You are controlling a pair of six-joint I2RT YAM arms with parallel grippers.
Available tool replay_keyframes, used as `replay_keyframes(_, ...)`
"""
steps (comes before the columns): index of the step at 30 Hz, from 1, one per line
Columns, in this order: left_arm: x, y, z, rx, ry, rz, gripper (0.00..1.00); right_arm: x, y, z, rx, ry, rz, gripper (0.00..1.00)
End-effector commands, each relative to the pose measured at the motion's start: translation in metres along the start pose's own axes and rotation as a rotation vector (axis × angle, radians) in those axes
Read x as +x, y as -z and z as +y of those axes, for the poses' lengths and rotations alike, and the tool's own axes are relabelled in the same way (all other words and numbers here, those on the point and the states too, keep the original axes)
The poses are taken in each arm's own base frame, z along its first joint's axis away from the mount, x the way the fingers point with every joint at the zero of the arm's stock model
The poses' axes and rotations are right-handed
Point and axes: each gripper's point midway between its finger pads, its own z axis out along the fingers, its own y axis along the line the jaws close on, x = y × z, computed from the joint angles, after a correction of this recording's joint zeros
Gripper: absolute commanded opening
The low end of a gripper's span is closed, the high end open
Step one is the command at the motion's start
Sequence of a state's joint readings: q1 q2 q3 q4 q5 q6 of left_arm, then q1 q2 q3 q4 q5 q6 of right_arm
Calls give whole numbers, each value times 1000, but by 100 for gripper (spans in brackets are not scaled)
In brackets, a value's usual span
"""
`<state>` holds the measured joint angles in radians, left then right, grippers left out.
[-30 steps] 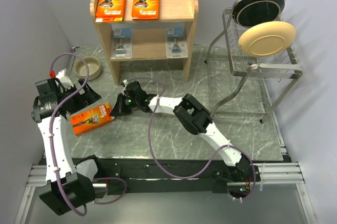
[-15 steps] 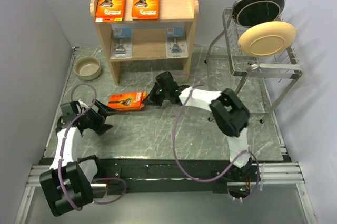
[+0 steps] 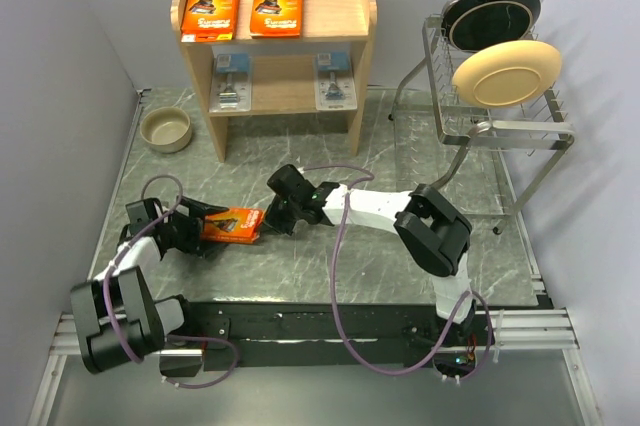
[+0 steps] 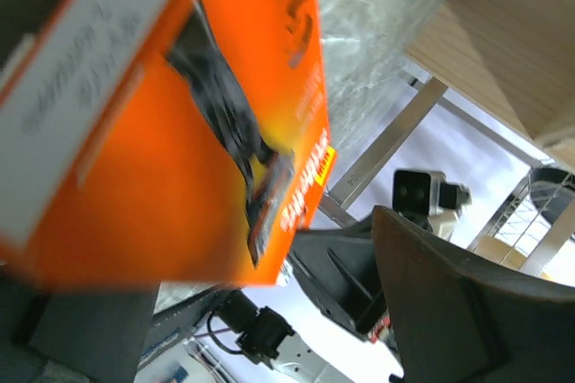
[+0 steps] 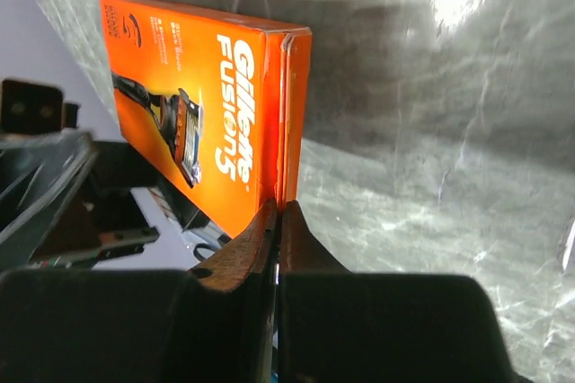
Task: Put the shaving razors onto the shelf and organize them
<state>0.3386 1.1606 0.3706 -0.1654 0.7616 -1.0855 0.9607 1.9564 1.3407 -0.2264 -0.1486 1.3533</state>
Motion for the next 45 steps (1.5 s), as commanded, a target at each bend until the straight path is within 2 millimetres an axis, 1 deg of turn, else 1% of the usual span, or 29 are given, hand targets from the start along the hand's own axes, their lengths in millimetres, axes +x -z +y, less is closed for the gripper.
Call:
replay_keyframes(1,-9,-2,-18,38,-30,-8,92,8,11,29,-75,7,15,0)
replay_keyframes(3,-11,-3,-19,41,-50,-5,84,13,13,30,-95,30,32,0)
replay_keyframes(4,-11,-3,-20,48,-61,-3,78,14,11,24,-87,31,38,0)
replay_keyframes(5,-11,-4,-20,50,-78,0,66,15,11,25,-94,30,42,0)
replay_keyframes(8,-11,-2,-14,38,-97,6,56,15,12,22,-97,38,48,0)
replay_keyframes(9,-9,-1,-13,40,-107,12,55,14,13,24,-103,41,47,4)
replay_keyframes(10,-8,-1,-17,63,-127,25,55,13,14,25,-115,63,46,16)
replay_keyframes(12,-4,1,-24,107,-168,45,53,8,21,35,-167,90,48,34)
replay_keyframes(13,-6,1,-29,136,-197,45,52,4,23,33,-181,128,47,46)
replay_keyframes(15,-1,5,-38,200,-231,79,49,-10,36,43,-249,161,27,52)
replay_keyframes(16,0,6,-41,225,-242,92,46,-11,38,35,-253,187,48,56)
replay_keyframes(17,1,5,-43,250,-253,111,42,-16,42,34,-265,197,45,57)
replay_keyframes(18,1,6,-45,266,-250,121,41,-30,50,37,-299,199,27,59)
replay_keyframes(19,1,5,-45,272,-249,129,39,-30,52,28,-303,210,53,61)
replay_keyframes(20,0,5,-46,271,-249,133,36,-36,55,28,-324,212,51,61)
replay_keyframes(21,-2,4,-44,258,-274,129,36,-47,58,24,-328,199,40,62)
replay_keyframes(23,-6,0,-38,222,-262,130,29,-50,58,15,-338,197,52,63)
replay_keyframes(25,-10,-3,-31,201,-266,124,29,-56,58,8,-336,182,52,63)
replay_keyframes(28,-5,-1,-40,267,-305,179,30,-52,58,13,-402,172,93,64)
replay_keyframes(29,-6,0,-43,285,-317,191,30,-52,61,23,-454,179,95,64)
replay_keyframes(30,-5,2,-49,326,-358,204,30,-49,60,24,-466,173,120,65)
replay_keyframes(35,19,18,-53,432,-404,419,31,-37,71,50,-582,175,176,70)
replay_keyframes(36,21,18,-47,469,-511,429,31,-36,71,51,-578,172,181,71)
replay_keyframes(37,29,22,-43,465,-432,490,31,-36,72,54,-575,174,181,73)
replay_keyframes(38,32,30,-53,529,-431,531,31,-35,71,51,-557,165,188,74)
replay_keyframes(39,31,31,-53,562,-493,520,31,-34,72,52,-557,166,191,74)
replay_keyframes(40,31,31,-53,579,-468,537,30,-33,72,51,-552,170,196,75)
replay_keyframes(41,33,36,-61,636,-517,528,30,-31,72,49,-541,171,205,75)
replay_keyframes(45,27,40,-77,707,-488,523,30,-28,76,44,-534,207,220,75)
